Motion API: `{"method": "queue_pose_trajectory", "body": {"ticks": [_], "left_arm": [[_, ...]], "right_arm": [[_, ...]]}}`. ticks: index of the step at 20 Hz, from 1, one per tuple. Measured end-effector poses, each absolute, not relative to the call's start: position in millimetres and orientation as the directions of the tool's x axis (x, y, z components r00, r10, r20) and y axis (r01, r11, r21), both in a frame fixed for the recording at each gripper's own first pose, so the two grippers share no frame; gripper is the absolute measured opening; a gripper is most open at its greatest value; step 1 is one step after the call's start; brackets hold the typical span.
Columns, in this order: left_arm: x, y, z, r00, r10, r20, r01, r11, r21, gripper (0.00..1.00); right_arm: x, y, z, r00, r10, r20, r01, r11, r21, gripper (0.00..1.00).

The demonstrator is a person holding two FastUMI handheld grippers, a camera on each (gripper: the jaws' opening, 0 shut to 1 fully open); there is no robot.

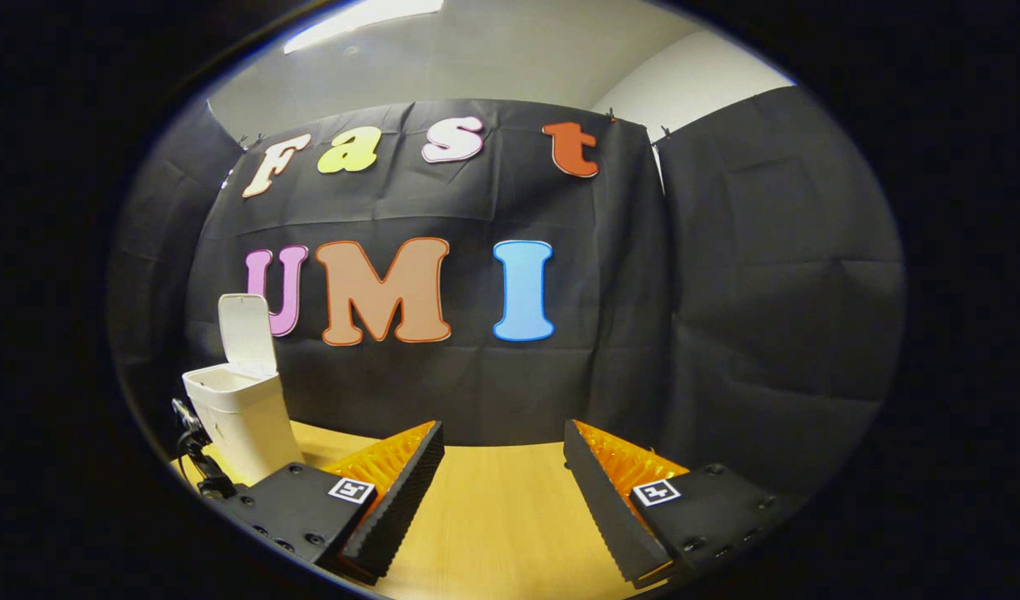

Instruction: Press the lid of the desktop garbage bin to open it, pick up the crumpled paper on the desktop and throw it into the bin, then pick up the pop can on the desktop and drop it into the bin, and finally close the garbage bin lid.

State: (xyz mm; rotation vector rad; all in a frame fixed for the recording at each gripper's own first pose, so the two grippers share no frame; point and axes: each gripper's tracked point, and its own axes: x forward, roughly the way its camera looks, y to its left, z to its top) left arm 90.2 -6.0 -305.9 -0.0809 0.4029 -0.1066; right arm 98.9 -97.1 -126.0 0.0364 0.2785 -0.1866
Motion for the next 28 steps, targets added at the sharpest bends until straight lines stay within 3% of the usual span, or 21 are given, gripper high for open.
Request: {"method": "queue_pose_trajectory", "body": {"ticks": [15,21,22,23,28], "left_arm": [[144,74,-152,0.983,-0.033,-0.181,0.033,0.999,-0.006,0.73],[183,140,-115,0.992,0.042,-0.121,-0.040,0.999,0.019,0.73],[190,150,-111,0.992,0.049,-0.114,-0.047,0.999,0.022,0.73],[197,162,-108,0.992,0.059,-0.108,-0.056,0.998,0.030,0.73],[228,209,-113,0.989,0.100,-0.112,-0.094,0.994,0.051,0.73]], "right_arm": [[94,-56,-130,0.950,-0.105,-0.294,0.141,0.985,0.102,0.96],[91,-42,-132,0.947,-0.114,-0.301,0.147,0.985,0.090,0.96],[92,-38,-131,0.947,-0.115,-0.301,0.148,0.985,0.091,0.92],[92,-36,-132,0.946,-0.117,-0.302,0.150,0.985,0.090,0.96],[99,-22,-134,0.943,-0.130,-0.306,0.160,0.984,0.076,0.96]]}}
